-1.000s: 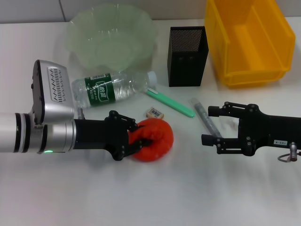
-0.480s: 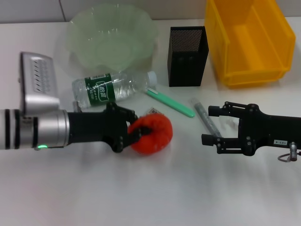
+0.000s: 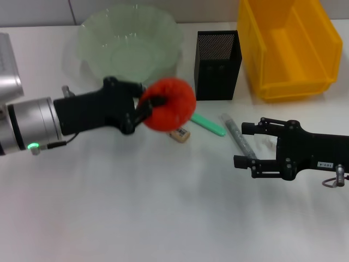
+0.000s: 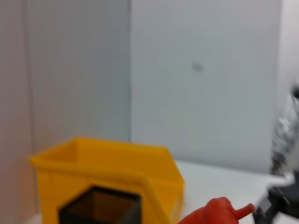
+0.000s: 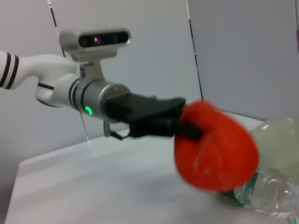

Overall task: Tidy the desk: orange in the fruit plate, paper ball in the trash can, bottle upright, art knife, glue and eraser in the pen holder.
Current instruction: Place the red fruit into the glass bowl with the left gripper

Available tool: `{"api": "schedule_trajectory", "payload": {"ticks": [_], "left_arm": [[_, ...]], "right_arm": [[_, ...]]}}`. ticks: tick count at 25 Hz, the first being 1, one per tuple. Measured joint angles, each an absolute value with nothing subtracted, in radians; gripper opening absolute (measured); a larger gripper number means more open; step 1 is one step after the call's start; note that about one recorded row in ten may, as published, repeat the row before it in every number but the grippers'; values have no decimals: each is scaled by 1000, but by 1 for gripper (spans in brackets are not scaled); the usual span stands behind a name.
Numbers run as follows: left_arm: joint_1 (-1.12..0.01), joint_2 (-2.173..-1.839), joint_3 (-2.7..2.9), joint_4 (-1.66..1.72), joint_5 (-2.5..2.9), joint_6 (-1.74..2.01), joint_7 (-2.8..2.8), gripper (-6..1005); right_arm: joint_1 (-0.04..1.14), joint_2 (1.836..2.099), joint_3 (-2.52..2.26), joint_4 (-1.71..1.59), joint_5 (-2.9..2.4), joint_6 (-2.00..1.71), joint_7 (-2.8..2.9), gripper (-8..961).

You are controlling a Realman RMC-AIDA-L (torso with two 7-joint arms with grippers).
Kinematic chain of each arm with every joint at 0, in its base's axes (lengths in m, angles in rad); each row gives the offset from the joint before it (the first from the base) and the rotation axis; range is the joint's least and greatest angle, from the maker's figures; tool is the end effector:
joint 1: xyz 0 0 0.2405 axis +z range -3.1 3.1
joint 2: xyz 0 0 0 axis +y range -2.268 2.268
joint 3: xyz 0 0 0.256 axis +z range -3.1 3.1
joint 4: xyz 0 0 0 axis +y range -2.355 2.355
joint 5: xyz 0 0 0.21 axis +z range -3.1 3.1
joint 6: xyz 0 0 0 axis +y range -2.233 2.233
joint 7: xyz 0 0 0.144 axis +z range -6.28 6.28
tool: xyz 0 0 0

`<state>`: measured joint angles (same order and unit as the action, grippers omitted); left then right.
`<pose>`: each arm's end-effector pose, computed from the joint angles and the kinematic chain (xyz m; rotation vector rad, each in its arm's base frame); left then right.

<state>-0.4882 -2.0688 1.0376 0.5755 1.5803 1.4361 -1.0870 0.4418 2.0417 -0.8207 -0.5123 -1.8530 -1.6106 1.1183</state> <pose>-0.2392 0.3298 -0.0268 -2.6769 -0.2805 -0.8359 0.2816 0.2902 -0.0158 -2.7796 0.4557 0.7954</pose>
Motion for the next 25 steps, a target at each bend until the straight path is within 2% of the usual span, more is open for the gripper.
{"api": "schedule_trajectory", "payload": {"ticks": [11,15,25], "left_arm": [[-508,-2072,1037,504,1304,1337,-1041,50],[-519,-2074,1042,455,1127,1206,-1004,65],[-659,-2080,1039,341,1038,893,-916,102]], "right_arm": [[443,2042,-821,-512,-1853,-1611,1118,809],[443,2042,-821,-512,-1853,-1611,1118,808],[447,2042,-821,-512,-1851,-1612,1118,803]]}}
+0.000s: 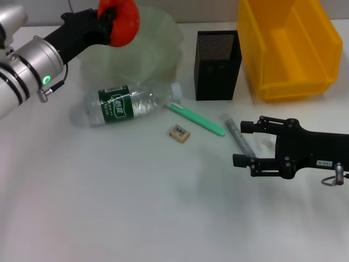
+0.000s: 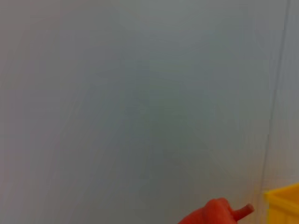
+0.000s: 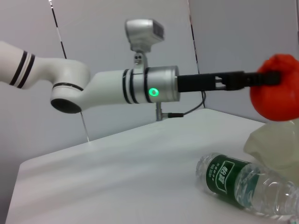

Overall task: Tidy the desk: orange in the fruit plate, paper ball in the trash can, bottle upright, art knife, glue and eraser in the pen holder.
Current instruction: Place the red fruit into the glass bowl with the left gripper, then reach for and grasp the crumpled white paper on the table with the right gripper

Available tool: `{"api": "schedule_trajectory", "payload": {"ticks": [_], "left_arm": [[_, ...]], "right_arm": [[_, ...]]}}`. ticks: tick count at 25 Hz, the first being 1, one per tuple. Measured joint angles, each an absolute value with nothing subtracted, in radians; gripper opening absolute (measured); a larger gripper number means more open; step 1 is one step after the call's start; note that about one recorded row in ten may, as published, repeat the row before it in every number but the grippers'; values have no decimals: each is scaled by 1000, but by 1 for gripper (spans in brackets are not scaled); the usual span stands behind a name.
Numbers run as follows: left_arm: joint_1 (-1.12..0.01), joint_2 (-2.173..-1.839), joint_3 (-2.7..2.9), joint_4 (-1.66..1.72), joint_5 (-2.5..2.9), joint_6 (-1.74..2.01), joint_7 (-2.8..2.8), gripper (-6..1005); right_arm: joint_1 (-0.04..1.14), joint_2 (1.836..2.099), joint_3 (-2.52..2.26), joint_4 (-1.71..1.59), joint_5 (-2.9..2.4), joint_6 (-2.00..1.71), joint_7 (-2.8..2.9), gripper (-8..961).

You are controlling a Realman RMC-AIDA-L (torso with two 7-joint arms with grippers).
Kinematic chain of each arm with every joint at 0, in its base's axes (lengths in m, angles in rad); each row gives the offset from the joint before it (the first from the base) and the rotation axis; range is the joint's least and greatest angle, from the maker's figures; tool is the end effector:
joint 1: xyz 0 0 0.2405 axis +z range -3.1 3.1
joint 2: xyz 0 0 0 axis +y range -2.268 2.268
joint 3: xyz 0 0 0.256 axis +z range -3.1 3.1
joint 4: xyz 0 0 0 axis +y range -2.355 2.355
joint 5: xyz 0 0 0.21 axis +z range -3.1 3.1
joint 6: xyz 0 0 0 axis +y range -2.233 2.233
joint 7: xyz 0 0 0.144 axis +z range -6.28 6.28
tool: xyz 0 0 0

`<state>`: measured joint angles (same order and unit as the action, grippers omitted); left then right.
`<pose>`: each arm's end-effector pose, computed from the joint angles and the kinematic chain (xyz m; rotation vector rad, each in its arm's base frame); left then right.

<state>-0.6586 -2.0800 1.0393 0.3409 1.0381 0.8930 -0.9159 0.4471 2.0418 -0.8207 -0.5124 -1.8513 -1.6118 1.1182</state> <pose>-0.2458 0.4201 -0.0175 -2.0683 -0.6205 -0.7817 0.2797 0.2917 -0.0157 -2.7812 0.4478 0.7995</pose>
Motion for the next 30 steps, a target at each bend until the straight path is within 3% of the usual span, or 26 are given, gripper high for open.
{"api": "schedule_trajectory", "payload": {"ticks": [18,21,26,30], "left_arm": [[-698,-2080,1043,324,1034,794,-867,169],[-701,-2080,1043,323,1034,792,-867,363],[-701,-2080,1044,321,1034,791,-869,597],[-701,-2080,1047,320,1034,793,-876,656]], "right_arm": [[449,2043,-821,-512,-1849,-1611,1117,793],[449,2043,-821,-512,-1848,-1611,1118,792],[448,2045,-821,-512,-1847,-1611,1118,789],[447,2045,-821,-512,-1847,-1611,1118,787]]}}
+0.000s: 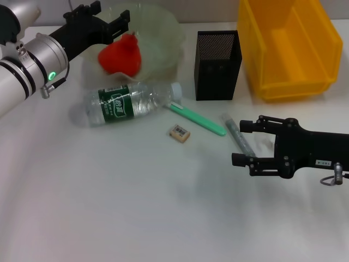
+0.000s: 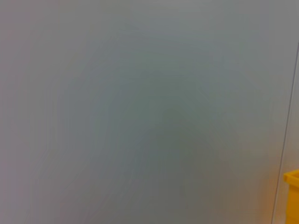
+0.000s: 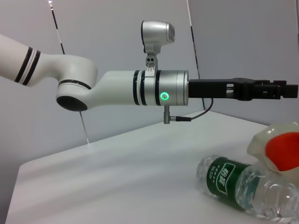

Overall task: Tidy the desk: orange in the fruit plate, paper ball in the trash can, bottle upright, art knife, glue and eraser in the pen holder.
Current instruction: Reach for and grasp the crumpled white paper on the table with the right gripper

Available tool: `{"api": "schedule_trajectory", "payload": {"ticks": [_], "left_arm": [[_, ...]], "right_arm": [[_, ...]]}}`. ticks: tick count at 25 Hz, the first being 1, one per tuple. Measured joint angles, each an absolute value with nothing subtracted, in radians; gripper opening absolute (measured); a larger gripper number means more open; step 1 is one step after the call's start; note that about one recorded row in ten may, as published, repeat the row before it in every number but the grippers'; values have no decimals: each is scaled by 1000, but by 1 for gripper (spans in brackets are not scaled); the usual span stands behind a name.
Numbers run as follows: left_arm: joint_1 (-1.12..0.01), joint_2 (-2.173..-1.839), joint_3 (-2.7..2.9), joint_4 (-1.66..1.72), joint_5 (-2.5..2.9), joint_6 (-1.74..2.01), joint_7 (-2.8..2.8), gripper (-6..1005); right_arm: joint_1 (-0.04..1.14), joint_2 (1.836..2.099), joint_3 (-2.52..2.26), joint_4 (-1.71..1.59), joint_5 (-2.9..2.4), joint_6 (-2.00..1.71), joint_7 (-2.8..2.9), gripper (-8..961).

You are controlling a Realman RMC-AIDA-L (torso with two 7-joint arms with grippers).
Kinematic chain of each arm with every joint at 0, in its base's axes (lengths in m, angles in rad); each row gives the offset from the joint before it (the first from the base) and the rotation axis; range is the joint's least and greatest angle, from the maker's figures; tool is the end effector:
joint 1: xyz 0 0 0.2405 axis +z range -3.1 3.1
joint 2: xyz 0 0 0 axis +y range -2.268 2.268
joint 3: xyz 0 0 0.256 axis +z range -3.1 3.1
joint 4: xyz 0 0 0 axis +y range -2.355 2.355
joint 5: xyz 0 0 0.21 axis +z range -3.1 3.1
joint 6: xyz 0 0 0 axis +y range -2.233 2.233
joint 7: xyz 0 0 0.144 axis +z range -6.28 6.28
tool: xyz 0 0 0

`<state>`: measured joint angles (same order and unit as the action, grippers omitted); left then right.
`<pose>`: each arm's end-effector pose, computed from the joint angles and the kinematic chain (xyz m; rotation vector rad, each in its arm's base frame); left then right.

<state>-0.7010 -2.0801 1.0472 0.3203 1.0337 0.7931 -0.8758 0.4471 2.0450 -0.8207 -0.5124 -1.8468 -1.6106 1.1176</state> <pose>-0.2449 0.4318 -0.0224 -2.0613 -0.6117 -0.6780 0.2787 0.2918 -0.0166 -2.7770 0.4481 0.8068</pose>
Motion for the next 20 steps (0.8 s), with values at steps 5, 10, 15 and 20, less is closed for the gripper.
{"api": "schedule_trajectory", "payload": {"ticks": [5,10,15,20], "left_arm": [[-701,-2080,1048,317,1034,801,-879,729],[-671,-2071,1080,331,1045,942,-949,758],[-568,-2038,1156,441,1124,1224,-1085,758],[-503,-2017,1163,484,1212,1407,-1133,759]], "right_arm": [[446,2045,-821,-512,-1847,-1611,1118,784],[447,2045,-821,-512,-1848,-1611,1118,782],[450,2043,-821,-512,-1851,-1611,1116,779],[451,2042,-821,-512,-1850,-1611,1113,777]]}}
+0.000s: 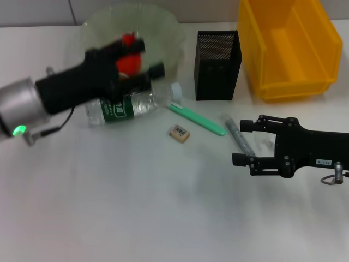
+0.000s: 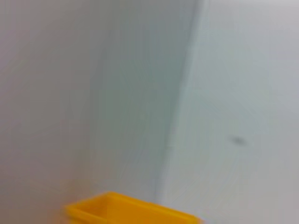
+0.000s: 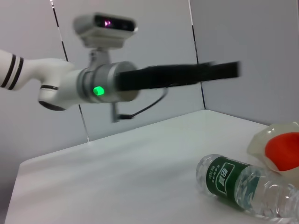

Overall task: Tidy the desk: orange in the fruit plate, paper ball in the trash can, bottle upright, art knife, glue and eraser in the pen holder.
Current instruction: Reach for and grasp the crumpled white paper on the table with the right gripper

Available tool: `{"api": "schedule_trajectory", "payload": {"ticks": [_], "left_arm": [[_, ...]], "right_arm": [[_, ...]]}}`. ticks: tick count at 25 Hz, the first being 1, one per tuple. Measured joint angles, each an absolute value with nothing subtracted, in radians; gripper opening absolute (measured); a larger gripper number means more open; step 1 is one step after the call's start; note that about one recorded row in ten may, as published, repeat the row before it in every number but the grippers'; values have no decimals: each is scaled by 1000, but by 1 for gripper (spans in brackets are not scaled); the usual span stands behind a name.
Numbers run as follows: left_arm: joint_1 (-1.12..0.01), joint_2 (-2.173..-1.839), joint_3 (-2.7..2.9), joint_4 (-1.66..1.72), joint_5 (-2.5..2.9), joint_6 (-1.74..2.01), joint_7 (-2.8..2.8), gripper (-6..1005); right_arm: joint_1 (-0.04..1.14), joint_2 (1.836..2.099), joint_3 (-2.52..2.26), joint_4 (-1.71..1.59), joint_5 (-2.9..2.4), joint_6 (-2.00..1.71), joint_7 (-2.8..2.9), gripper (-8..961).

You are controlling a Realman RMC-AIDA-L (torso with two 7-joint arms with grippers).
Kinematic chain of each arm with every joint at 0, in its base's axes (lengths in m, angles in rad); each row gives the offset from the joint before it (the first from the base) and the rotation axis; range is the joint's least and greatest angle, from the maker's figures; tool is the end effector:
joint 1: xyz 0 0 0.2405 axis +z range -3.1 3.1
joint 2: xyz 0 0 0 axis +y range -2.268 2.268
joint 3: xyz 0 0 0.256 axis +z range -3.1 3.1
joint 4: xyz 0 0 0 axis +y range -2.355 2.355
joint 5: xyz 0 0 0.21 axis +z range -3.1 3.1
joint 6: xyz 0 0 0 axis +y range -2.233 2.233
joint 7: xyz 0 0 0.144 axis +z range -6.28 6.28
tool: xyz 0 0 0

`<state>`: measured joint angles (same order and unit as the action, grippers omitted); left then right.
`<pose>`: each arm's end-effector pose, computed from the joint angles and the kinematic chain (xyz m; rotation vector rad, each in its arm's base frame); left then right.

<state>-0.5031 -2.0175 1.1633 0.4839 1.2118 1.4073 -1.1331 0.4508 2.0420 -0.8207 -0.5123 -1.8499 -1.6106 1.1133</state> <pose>-0.2308 0.3473 -0.0049 -2.4784 -0.4560 -1.0867 0.2786 0.2929 -0.0157 -2.7810 0.4362 0.7998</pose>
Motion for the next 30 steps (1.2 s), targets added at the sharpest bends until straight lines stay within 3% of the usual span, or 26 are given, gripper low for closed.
{"api": "schedule_trajectory", "payload": {"ticks": [6,30], "left_arm": [[-425,-1989,1165,492,1432,1563,-1137,759],[-344,-1986,1233,480,1506,1515,-991,755]], "right_arm": [[451,2042,-821,-512,-1846,-1611,1113,773],[455,2046,-772,-545,-1845,-1628,1209,761]]}}
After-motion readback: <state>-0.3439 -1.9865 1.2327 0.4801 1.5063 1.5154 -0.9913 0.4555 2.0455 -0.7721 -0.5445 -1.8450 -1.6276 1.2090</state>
